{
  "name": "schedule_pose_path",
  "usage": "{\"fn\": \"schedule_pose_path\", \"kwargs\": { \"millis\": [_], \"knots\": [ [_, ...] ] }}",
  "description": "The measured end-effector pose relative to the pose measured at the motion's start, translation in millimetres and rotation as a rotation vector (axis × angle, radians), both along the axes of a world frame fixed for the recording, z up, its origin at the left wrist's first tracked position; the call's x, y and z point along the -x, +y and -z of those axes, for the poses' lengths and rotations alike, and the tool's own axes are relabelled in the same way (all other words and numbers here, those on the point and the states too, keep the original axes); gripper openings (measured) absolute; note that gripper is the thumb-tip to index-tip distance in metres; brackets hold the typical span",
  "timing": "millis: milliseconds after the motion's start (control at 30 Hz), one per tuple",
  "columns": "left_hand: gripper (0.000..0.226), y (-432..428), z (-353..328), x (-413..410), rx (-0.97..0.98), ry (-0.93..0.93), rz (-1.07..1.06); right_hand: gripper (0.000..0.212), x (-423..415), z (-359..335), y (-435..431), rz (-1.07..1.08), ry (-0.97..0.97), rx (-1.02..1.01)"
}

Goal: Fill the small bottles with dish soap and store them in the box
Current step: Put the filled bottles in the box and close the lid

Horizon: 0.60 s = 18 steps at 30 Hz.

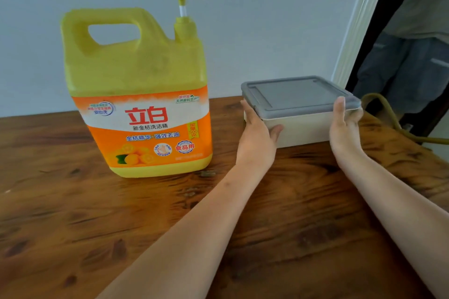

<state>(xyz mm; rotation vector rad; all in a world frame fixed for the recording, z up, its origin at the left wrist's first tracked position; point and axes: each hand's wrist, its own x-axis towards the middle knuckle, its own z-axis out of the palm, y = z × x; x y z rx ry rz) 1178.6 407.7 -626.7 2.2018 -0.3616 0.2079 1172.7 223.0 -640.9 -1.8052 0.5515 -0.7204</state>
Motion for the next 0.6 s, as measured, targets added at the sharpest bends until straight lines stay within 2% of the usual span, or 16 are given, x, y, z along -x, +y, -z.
{"fn": "schedule_pose_path", "kwargs": {
  "millis": [167, 333, 467, 600],
  "knots": [
    [0.089, -21, -3, -33, -0.007, 0.005, -0.012, 0.084, -29, 3, -27, -0.053, 0.279, 0.196],
    [0.07, -41, -1, -64, -0.016, 0.048, -0.02, 0.074, -56, 6, -41, 0.043, 0.372, 0.321],
    [0.072, -54, -2, -82, -0.063, 0.019, 0.028, 0.069, -72, 12, -47, 0.125, 0.432, 0.375],
    [0.074, -67, -4, -97, -0.166, 0.033, 0.1, 0.074, -83, 16, -53, 0.17, 0.501, 0.449]
  ]
}}
